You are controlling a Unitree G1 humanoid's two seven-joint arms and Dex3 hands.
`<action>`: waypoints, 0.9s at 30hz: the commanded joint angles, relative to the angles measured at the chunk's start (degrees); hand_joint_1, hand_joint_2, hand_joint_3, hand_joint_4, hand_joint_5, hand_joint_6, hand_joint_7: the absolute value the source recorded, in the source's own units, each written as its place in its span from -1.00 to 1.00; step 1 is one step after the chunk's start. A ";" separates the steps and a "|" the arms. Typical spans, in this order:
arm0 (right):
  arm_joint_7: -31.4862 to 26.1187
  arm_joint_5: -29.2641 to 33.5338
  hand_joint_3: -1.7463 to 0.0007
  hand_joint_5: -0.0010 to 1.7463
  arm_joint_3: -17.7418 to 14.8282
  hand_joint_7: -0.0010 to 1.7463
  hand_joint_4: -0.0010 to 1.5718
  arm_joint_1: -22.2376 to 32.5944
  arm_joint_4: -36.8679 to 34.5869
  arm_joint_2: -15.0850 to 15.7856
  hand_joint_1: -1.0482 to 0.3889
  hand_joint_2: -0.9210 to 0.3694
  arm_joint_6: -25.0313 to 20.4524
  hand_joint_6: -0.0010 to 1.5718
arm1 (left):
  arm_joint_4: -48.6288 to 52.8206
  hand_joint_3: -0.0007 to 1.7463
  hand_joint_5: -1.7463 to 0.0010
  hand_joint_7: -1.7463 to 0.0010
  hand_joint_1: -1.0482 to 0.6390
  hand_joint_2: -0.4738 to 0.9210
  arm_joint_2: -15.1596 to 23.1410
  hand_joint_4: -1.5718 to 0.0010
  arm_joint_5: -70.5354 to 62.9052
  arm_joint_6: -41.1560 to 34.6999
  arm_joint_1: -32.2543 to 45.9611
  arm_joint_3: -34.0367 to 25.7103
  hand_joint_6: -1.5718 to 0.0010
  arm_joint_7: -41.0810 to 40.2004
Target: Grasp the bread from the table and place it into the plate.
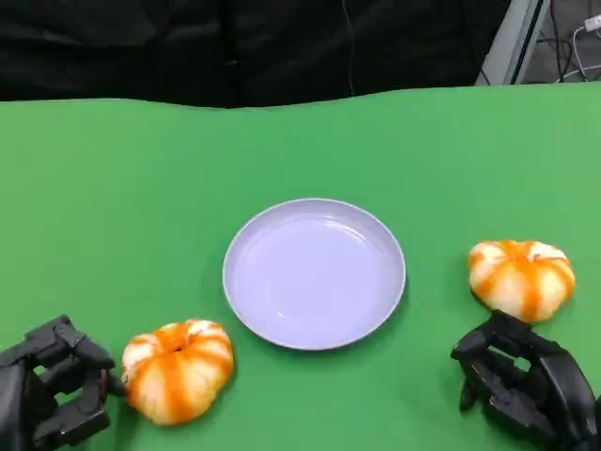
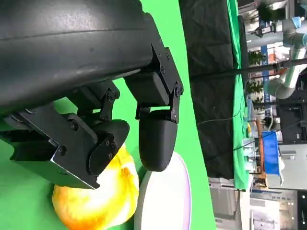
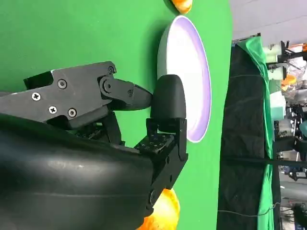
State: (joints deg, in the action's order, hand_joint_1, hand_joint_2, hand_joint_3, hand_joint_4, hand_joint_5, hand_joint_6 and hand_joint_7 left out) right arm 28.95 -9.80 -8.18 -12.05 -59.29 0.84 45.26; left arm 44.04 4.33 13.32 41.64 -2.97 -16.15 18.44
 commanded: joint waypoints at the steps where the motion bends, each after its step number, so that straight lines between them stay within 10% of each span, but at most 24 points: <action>1: 0.16 0.00 0.39 1.00 -0.34 0.72 -0.08 -0.07 -0.49 1.08 0.09 -1.00 -0.46 -0.19 | -0.96 0.18 -0.55 -0.22 0.38 0.56 0.71 -0.22 2.03 -0.97 -0.12 -0.43 -0.27 1.23; 7: -0.19 0.35 0.39 1.00 -0.16 0.72 -0.09 0.00 -0.41 1.20 0.07 -1.00 -0.33 -0.20 | -2.47 0.08 -0.14 0.38 0.33 0.47 -0.65 -0.10 8.89 -4.20 -0.10 -1.57 -0.29 6.78; 13: -0.12 0.30 0.39 1.00 -0.18 0.72 -0.10 -0.01 -0.42 1.20 0.08 -1.00 -0.34 -0.21 | -2.85 0.07 -0.09 0.47 0.32 0.45 -0.84 -0.10 9.20 -4.68 -0.03 -1.99 -0.31 7.51; 18: -0.49 0.55 0.39 1.00 -0.14 0.73 -0.09 -0.15 -0.60 1.19 0.07 -1.00 -0.10 -0.20 | -2.79 -0.87 0.88 0.96 -0.13 0.96 -0.34 -0.07 11.15 -5.04 0.76 -2.44 -0.02 12.03; 27: -0.44 0.58 0.39 1.00 -0.11 0.72 -0.08 0.03 -0.22 1.19 0.07 -1.00 -0.46 -0.20 | -1.24 -0.83 1.00 1.00 -0.56 1.00 0.27 0.20 11.51 0.47 1.07 -2.58 0.31 19.50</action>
State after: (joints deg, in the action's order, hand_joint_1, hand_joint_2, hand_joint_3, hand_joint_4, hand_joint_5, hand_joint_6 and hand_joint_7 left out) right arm 28.74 -9.52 -8.15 -12.13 -59.32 0.91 45.27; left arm 41.95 3.12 24.46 40.08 -2.38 -18.39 35.40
